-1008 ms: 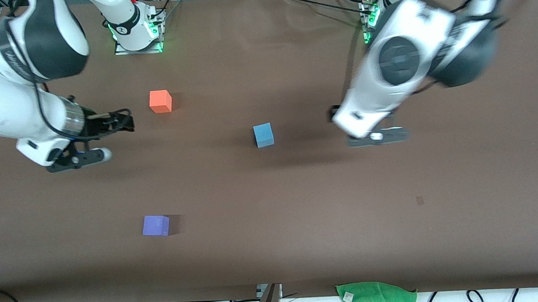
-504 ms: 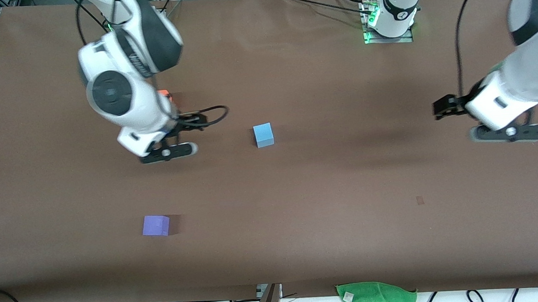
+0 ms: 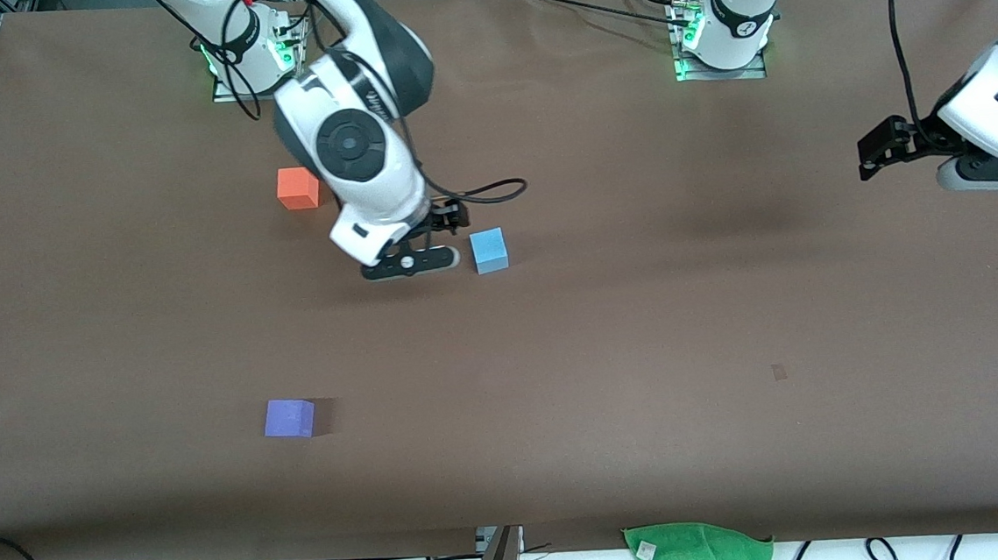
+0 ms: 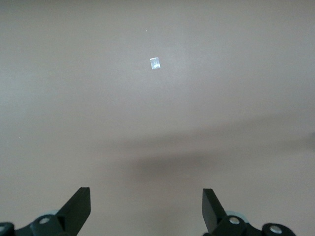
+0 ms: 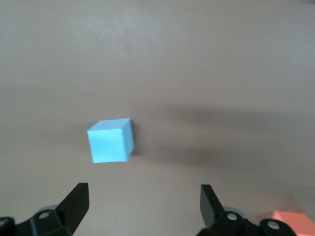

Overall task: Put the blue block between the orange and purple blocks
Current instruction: 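Grasp the blue block with the right gripper while the left gripper withdraws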

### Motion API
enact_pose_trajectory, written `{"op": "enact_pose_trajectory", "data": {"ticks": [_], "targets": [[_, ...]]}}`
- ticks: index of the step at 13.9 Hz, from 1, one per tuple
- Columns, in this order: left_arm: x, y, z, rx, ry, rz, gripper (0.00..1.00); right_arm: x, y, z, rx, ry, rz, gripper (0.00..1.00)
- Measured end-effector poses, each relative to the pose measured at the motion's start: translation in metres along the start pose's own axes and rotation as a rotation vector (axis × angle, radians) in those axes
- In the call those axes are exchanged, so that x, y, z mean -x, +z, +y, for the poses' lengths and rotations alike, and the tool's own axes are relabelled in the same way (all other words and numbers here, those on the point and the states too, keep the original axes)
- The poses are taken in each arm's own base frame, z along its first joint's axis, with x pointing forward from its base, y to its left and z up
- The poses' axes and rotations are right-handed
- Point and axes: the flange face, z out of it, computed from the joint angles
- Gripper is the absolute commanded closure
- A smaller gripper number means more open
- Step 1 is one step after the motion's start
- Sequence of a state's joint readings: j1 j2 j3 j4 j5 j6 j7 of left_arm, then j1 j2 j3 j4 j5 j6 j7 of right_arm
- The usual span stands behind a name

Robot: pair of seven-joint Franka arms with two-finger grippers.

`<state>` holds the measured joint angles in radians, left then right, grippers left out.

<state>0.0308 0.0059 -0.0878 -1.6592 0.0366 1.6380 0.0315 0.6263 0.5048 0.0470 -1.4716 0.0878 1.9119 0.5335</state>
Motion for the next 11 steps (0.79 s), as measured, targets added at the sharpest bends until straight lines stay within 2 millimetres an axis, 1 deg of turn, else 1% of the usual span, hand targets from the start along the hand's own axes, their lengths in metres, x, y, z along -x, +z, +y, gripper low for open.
{"op": "enact_pose_trajectory", "data": {"ticks": [2, 4, 7, 9, 11], "targets": [[-0.001, 0.004, 0.000, 0.000, -0.001, 0.001, 0.00, 0.007, 0.023, -0.027, 0.009, -0.007, 0.031, 0.00], [-0.002, 0.005, 0.002, 0.000, 0.004, -0.002, 0.00, 0.012, 0.049, -0.048, 0.023, -0.020, 0.057, 0.00], [-0.002, 0.005, 0.004, 0.000, 0.007, -0.002, 0.00, 0.009, 0.086, -0.059, 0.027, -0.034, 0.078, 0.00], [-0.002, 0.005, 0.004, 0.000, 0.007, -0.002, 0.00, 0.007, 0.105, -0.063, 0.022, -0.039, 0.085, 0.00], [-0.002, 0.005, 0.004, 0.000, 0.007, -0.002, 0.00, 0.006, 0.119, -0.066, 0.012, -0.044, 0.098, 0.00]]}}
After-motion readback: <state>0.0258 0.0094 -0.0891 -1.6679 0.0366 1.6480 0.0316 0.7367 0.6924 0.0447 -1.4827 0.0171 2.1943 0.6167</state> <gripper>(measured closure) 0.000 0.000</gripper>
